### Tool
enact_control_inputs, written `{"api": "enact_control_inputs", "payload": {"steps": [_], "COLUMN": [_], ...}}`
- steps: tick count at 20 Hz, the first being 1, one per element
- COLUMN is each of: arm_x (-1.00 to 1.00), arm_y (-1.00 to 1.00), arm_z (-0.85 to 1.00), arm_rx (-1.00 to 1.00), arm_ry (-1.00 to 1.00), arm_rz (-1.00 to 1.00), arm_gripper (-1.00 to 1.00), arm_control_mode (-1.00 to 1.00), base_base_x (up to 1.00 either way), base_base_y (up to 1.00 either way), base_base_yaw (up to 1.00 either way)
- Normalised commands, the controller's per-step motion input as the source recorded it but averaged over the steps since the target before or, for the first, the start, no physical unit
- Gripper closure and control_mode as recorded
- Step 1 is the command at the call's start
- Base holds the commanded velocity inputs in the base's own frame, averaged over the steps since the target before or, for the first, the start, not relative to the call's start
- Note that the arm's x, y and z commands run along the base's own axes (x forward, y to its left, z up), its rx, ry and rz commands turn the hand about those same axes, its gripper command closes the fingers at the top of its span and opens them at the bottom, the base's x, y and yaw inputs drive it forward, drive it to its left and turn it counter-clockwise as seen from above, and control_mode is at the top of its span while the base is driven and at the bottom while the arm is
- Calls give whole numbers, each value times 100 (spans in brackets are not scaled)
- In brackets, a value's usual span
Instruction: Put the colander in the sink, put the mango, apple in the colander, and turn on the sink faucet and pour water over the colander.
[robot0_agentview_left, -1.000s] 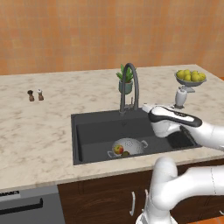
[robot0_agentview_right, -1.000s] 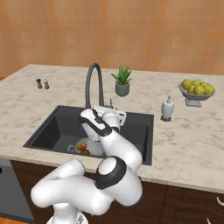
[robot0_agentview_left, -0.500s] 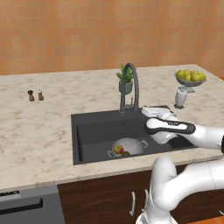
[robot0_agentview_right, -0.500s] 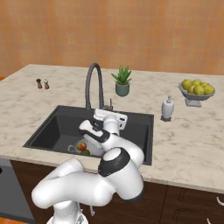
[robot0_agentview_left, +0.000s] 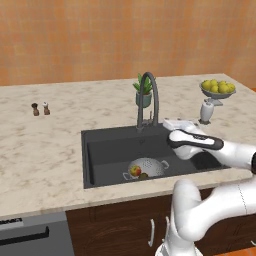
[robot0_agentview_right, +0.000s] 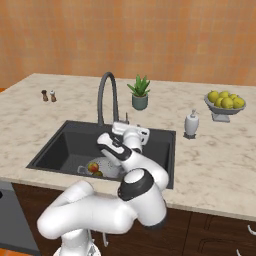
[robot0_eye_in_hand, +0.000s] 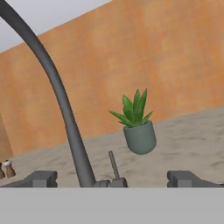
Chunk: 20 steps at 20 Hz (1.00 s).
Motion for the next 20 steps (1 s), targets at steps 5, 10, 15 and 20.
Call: {"api": "enact_control_inputs", "payload": {"steps": [5, 10, 15, 20], "arm_x": [44, 43, 45, 29], "arm_y": [0, 1, 0, 0], "arm_z": [-9, -21, -24, -28], "arm_rx": [0, 0, 0, 0], "arm_ry": [0, 0, 0, 0], "arm_rz": [0, 0, 0, 1], "arm_gripper": [-100, -100, -100, -100], "arm_control_mode": [-100, -100, -100, -100], "base_base_x": [0, 0, 0, 0], "base_base_y": [0, 0, 0, 0], "base_base_yaw": [0, 0, 0, 0]}}
